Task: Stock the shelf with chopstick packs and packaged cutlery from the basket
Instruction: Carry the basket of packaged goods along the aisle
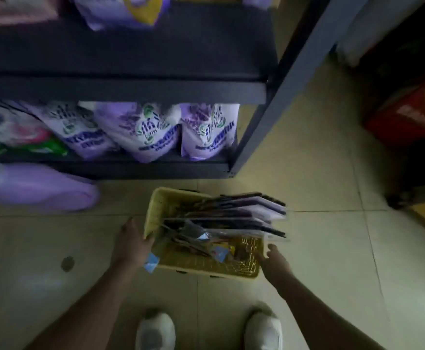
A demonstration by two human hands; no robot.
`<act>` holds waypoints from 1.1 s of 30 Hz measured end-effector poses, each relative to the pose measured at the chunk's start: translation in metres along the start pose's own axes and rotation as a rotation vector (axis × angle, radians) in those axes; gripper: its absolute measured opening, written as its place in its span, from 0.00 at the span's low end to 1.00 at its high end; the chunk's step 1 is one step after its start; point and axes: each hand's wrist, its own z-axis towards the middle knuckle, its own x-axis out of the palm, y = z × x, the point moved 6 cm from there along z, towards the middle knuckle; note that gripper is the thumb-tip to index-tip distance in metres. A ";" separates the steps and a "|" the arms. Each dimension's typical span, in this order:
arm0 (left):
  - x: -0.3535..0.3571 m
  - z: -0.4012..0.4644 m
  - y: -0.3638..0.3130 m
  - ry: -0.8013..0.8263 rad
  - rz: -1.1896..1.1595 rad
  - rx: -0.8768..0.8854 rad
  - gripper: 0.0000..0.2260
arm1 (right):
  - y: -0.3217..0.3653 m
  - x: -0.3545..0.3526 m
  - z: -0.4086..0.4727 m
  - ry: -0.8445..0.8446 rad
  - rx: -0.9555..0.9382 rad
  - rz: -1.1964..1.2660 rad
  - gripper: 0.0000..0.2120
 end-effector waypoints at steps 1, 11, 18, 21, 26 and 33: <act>0.005 0.013 -0.001 -0.018 -0.037 -0.005 0.31 | 0.004 0.005 0.014 -0.011 -0.054 0.033 0.22; 0.017 0.032 -0.013 -0.089 0.048 0.155 0.13 | -0.013 0.016 0.046 -0.194 -0.013 0.419 0.06; -0.057 -0.064 -0.023 -0.073 0.106 0.185 0.08 | 0.005 -0.044 -0.052 -0.131 -0.048 0.253 0.07; -0.113 -0.128 -0.040 -0.069 0.049 0.139 0.08 | 0.035 -0.088 -0.125 -0.070 -0.062 0.173 0.08; -0.223 -0.236 -0.049 -0.159 -0.094 0.046 0.04 | 0.113 -0.154 -0.242 -0.036 -0.212 -0.042 0.10; -0.371 -0.355 -0.004 -0.376 -0.333 -0.095 0.06 | 0.274 -0.173 -0.401 -0.020 -0.623 -0.270 0.11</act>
